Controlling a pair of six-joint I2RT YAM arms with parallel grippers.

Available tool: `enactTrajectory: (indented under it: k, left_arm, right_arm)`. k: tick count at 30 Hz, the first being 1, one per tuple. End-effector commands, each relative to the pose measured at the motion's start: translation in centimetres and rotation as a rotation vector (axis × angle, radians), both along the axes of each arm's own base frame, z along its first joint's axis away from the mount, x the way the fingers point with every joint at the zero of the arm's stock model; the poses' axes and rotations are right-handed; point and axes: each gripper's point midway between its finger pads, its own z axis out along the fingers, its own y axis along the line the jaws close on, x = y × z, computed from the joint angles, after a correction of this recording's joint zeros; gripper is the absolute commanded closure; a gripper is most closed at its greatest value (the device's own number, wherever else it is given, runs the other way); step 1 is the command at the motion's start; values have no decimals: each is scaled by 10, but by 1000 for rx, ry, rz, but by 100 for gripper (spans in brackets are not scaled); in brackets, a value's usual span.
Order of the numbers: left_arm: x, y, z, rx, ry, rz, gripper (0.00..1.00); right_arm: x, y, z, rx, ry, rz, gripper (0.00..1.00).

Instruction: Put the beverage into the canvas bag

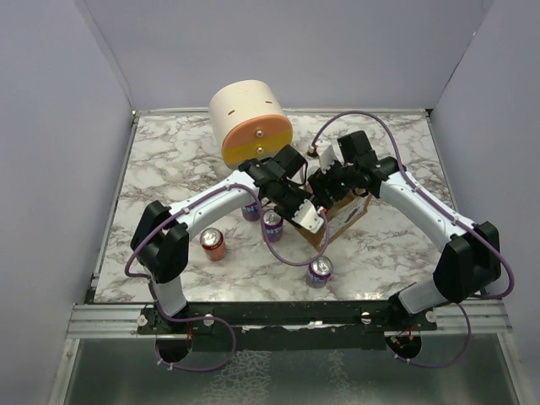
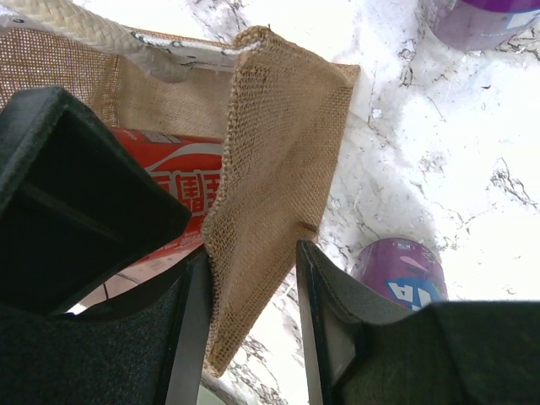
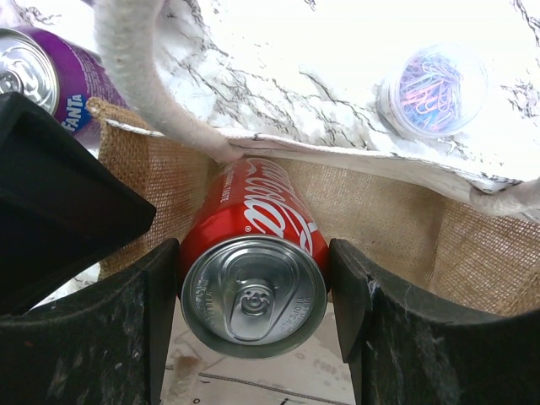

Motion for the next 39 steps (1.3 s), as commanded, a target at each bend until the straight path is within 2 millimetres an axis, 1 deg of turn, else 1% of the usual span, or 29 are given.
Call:
enactTrajectory:
  k: [1, 6, 12, 16, 19, 23, 31, 36, 39]
  left_arm:
    - [-7, 8, 7, 9, -12, 5, 56]
    - [-6, 7, 8, 4, -17, 11, 64]
    - [-4, 4, 3, 2, -22, 10, 79]
    - [-3, 1, 0, -1, -29, -4, 87]
    - [-1, -2, -1, -5, -37, -6, 92]
    - [0, -4, -1, -11, -46, -15, 94]
    - [0, -6, -7, -11, -47, -22, 95]
    - [-1, -6, -10, -11, -42, -24, 95]
    - [-1, -6, -12, -8, -39, -24, 95]
  right_arm:
    - [16, 17, 15, 70, -66, -4, 99]
    - [17, 19, 8, 57, -62, -26, 98]
    - [17, 22, -1, 44, -39, -52, 98]
    - [15, 24, -11, 34, -10, -59, 98]
    - [11, 26, -20, 28, 21, -59, 95]
    - [8, 28, -30, 17, 48, -60, 94]
    - [2, 30, -50, 8, 89, -73, 93]
    - [0, 34, -54, 21, 113, -79, 89]
    - [-3, 39, -54, 45, 130, -69, 85]
